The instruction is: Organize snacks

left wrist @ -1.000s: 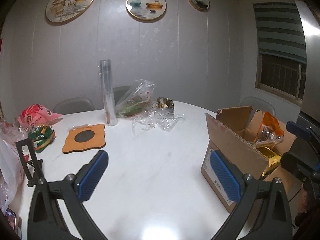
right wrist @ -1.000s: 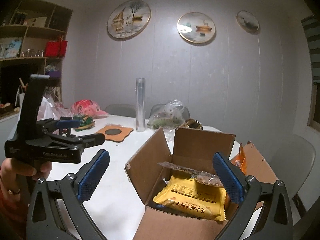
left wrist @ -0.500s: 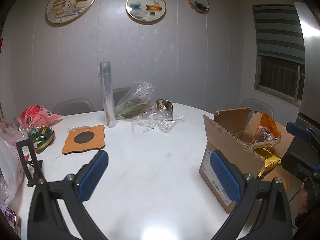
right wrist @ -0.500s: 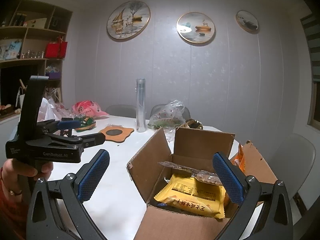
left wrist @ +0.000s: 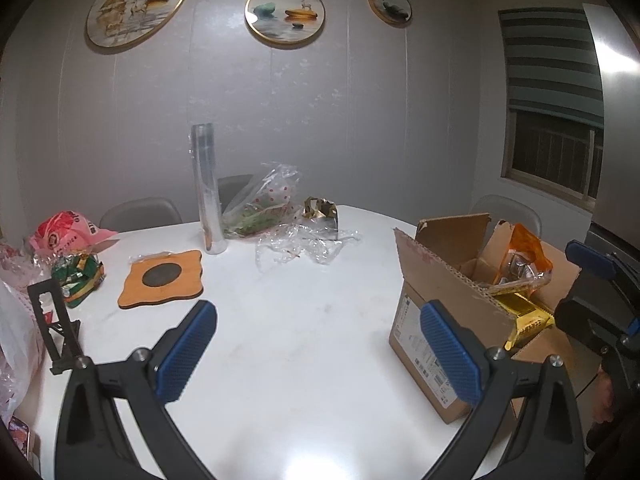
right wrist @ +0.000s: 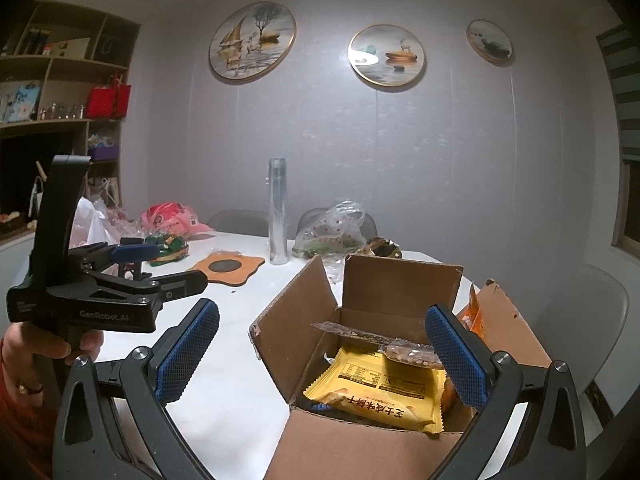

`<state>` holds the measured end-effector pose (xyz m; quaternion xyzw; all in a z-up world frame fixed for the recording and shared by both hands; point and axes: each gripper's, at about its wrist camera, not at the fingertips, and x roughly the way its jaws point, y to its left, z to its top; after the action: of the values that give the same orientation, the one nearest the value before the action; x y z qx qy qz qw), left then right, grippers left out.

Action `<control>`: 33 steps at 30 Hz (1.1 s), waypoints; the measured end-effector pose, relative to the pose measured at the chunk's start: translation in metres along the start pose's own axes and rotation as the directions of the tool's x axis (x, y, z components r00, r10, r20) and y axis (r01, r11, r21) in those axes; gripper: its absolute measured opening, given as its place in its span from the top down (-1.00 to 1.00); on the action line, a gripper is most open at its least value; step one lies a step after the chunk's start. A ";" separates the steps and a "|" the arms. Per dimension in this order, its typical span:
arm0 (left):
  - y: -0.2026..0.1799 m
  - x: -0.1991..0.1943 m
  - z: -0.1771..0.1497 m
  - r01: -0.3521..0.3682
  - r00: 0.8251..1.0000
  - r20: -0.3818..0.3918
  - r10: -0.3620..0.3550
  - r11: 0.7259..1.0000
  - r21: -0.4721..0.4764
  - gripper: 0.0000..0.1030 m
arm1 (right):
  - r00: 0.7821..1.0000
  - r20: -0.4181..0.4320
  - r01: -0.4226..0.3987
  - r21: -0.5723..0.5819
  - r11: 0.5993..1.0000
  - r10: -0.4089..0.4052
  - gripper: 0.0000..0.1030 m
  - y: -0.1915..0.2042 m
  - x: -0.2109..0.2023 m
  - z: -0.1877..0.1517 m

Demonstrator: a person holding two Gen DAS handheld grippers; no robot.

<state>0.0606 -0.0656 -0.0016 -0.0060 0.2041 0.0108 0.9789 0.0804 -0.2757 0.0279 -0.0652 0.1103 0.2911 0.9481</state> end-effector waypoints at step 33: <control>0.006 -0.015 -0.001 0.002 1.000 0.015 -0.002 1.000 -0.011 -0.96 | 1.000 -0.005 0.003 0.010 1.000 -0.003 -1.00 0.012 -0.004 0.005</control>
<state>0.0461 -0.0597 0.0033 -0.0114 0.1968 0.0108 0.9803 0.0711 -0.2675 0.0330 -0.0612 0.1142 0.2890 0.9485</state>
